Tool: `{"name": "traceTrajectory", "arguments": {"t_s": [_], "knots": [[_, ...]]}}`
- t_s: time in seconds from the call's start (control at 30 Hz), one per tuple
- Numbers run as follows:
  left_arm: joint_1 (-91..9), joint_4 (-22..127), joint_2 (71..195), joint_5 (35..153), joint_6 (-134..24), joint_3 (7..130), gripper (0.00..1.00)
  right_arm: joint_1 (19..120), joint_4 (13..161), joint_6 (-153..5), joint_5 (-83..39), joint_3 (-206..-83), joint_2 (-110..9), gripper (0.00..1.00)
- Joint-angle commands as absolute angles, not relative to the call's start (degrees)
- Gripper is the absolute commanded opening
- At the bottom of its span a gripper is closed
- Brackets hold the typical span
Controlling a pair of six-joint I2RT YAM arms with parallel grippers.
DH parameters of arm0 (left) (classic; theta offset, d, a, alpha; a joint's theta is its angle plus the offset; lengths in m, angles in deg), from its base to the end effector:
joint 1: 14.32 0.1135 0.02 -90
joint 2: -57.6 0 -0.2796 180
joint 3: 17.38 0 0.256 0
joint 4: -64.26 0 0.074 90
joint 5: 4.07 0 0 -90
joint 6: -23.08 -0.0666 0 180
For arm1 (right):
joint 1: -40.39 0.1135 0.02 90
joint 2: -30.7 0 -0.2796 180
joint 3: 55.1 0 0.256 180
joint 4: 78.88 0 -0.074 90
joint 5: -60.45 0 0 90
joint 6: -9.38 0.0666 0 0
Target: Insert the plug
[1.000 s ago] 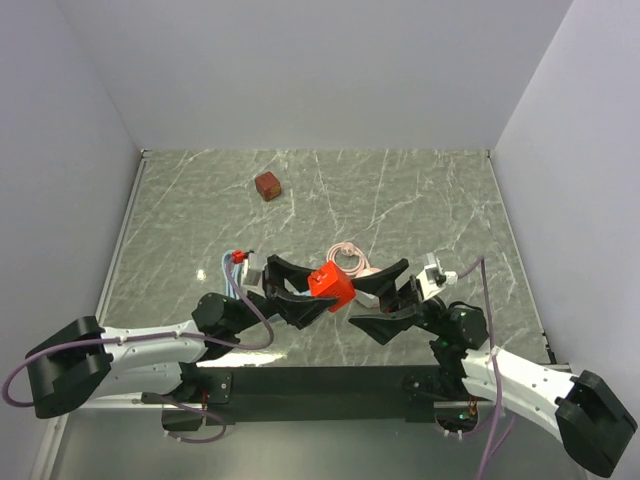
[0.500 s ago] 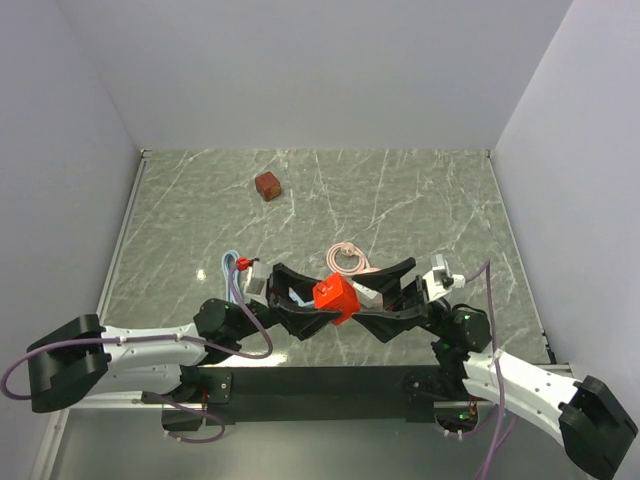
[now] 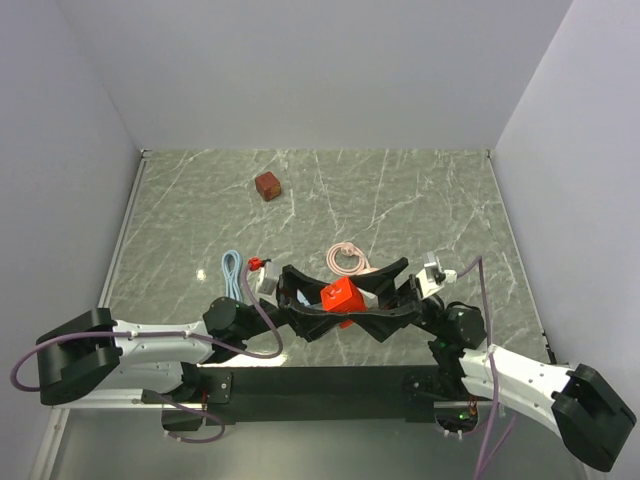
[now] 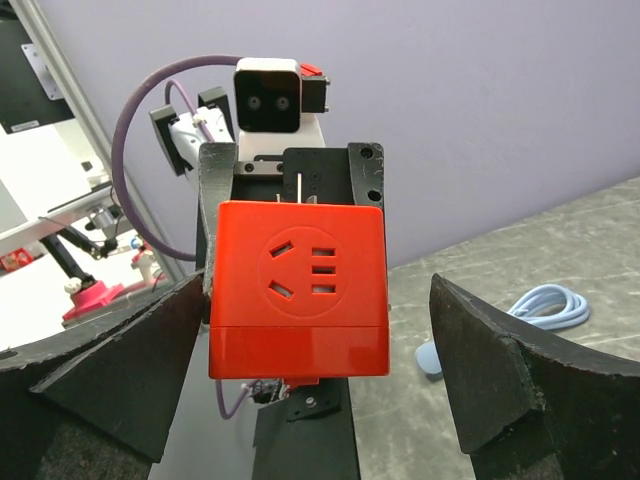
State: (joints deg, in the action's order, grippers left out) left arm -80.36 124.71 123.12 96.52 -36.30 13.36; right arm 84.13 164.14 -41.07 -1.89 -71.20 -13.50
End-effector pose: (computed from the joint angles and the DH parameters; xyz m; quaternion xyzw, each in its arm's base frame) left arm 0.0863 -0.2244 0.2824 0.2357 0.4812 -0.6623 0.5237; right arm 0.0902 0.1291 0.2640 -0.2282 0.4409 0.6547 0.5699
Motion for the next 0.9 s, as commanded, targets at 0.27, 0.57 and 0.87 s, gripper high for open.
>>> {"name": "traceTrajectory", "arguments": {"t_s": [0.27,0.57,0.87], "knots": [[-81.3,149.1,124.7,96.0,-36.9,15.1,0.01,86.0,188.6,-42.1,-2.4,-70.2,-15.5,0.99],[-81.3,148.6,123.8,95.1,-37.0,14.7,0.01,86.5,188.6,-42.9,-1.7,-70.7,-15.9,0.01],[-81.3,132.8,118.4,98.2,-41.0,15.4,0.2,86.5,180.6,-47.1,-4.3,-72.2,-9.1,0.0]]}}
